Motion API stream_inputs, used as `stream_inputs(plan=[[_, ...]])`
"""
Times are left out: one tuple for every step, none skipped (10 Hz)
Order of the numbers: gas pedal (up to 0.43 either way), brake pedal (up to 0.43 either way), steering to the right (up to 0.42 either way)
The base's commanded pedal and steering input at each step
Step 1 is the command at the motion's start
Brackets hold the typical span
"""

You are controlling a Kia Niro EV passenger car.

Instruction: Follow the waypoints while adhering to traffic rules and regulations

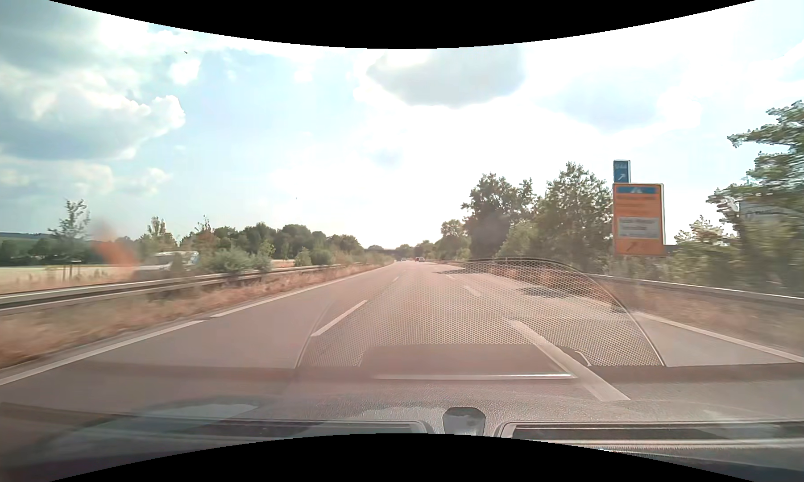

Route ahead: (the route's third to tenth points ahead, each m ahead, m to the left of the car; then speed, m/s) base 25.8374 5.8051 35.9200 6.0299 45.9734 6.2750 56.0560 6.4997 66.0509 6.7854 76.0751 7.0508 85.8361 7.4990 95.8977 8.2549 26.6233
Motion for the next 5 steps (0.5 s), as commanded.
stream_inputs(plan=[[0.287, 0.000, -0.004], [0.280, 0.000, -0.004], [0.280, 0.000, -0.004], [0.280, 0.000, -0.004], [0.280, 0.000, -0.005]])
